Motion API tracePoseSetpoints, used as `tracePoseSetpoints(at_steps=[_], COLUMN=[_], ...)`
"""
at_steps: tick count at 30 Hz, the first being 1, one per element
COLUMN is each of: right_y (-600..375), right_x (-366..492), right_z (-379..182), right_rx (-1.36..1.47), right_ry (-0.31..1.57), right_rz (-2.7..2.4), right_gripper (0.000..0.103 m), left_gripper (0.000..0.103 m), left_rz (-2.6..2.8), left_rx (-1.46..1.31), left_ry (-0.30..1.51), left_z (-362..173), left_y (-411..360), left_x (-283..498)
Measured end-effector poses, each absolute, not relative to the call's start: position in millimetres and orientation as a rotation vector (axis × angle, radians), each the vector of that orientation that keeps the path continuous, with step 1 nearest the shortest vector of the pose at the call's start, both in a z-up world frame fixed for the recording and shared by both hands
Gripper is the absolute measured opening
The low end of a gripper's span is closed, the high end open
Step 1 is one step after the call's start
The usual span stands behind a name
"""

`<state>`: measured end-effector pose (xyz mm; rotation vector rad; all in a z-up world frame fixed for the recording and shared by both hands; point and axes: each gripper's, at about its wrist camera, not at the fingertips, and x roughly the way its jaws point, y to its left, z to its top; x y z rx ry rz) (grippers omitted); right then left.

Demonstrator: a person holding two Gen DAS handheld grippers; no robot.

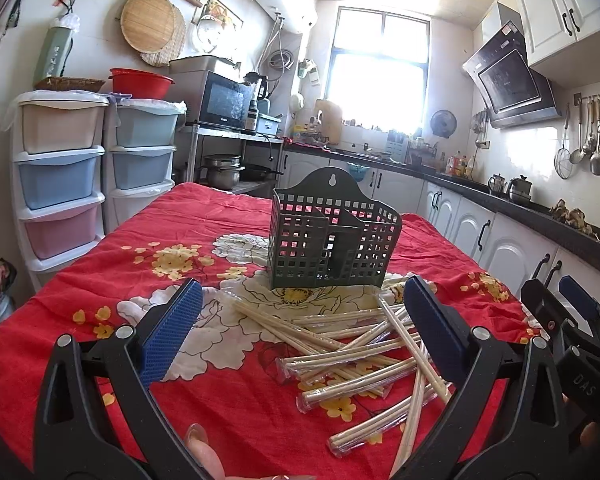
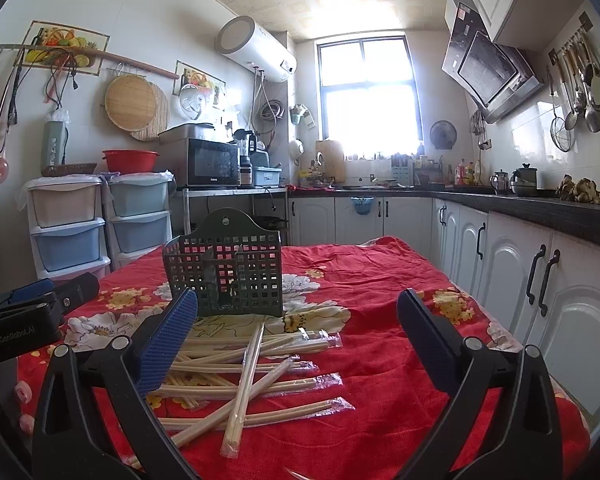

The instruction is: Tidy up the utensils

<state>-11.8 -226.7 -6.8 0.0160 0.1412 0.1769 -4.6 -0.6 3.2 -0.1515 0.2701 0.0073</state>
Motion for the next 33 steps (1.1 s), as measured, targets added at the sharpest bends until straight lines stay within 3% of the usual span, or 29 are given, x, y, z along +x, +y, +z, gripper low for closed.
tracePoseSetpoints(at_steps=[33], right_y=[-211.6], right_x=[-2.9], right_z=[-3.2], right_rx=[-0.031], right_ry=[0.213], right_rz=[0.25], right_gripper=[0.097], left_gripper=[0.093], left_rz=[0.041], left_rx=[-0.213], left_ry=[0.32], left_z=[-1.0], left_y=[20.5], left_x=[4.5])
